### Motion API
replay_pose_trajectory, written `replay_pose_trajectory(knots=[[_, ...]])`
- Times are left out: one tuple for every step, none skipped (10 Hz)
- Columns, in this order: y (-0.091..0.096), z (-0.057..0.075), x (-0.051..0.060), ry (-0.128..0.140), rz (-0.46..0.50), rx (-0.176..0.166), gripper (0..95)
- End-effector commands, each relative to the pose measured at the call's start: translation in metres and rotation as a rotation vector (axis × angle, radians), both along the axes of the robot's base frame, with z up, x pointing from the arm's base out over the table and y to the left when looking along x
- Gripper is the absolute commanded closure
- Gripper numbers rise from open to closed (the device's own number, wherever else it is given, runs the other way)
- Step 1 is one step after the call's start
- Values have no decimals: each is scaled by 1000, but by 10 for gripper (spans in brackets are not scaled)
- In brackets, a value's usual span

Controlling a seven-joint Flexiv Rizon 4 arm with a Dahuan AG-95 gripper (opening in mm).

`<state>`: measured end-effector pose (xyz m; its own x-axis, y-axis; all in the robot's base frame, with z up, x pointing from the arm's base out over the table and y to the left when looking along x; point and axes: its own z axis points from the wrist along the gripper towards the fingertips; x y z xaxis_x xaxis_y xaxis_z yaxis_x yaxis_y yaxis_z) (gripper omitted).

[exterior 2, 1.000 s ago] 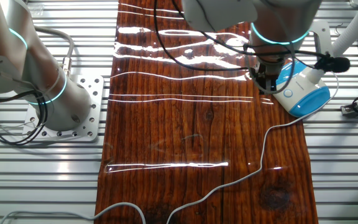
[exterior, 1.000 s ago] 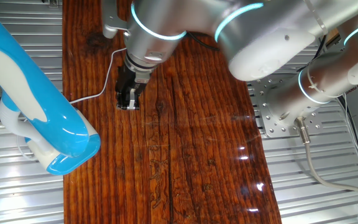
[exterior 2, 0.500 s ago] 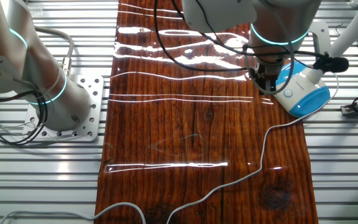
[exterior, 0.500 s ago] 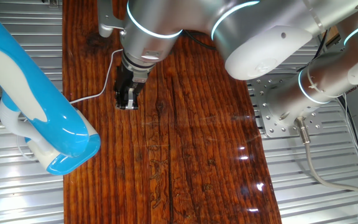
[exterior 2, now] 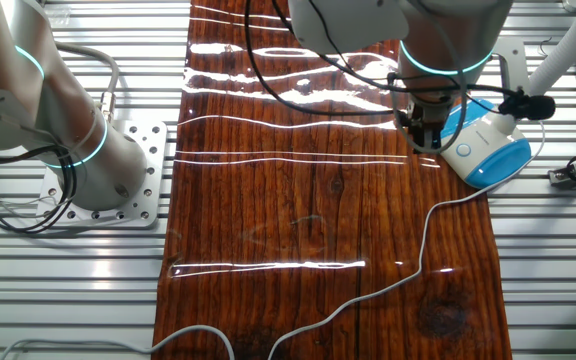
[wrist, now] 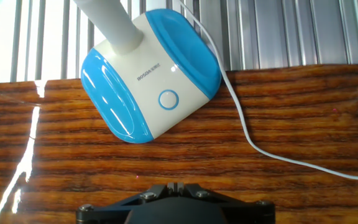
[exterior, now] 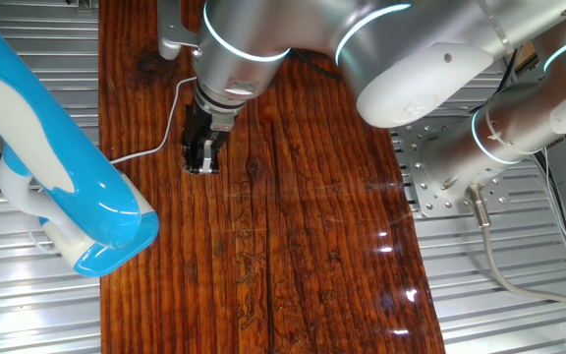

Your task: Turn on the desk lamp by pressing the button

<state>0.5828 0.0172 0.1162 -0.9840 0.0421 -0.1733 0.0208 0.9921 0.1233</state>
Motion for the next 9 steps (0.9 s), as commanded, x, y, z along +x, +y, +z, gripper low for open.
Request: replay_pose_trajectory(knots=[[0, 0, 0, 1, -1, 2, 950], [0, 0, 0, -1, -1, 3, 950], [0, 0, 0, -5, -3, 5, 950], [0, 0, 0, 1, 0, 7, 950], [0, 0, -1, 7, -1, 8, 950], [0, 0, -2, 13, -1, 10, 950], [-1, 0, -5, 15, -1, 13, 950], [-1, 0, -8, 15, 0, 14, 950], [-1, -1, -11, 17, -7, 14, 950]])
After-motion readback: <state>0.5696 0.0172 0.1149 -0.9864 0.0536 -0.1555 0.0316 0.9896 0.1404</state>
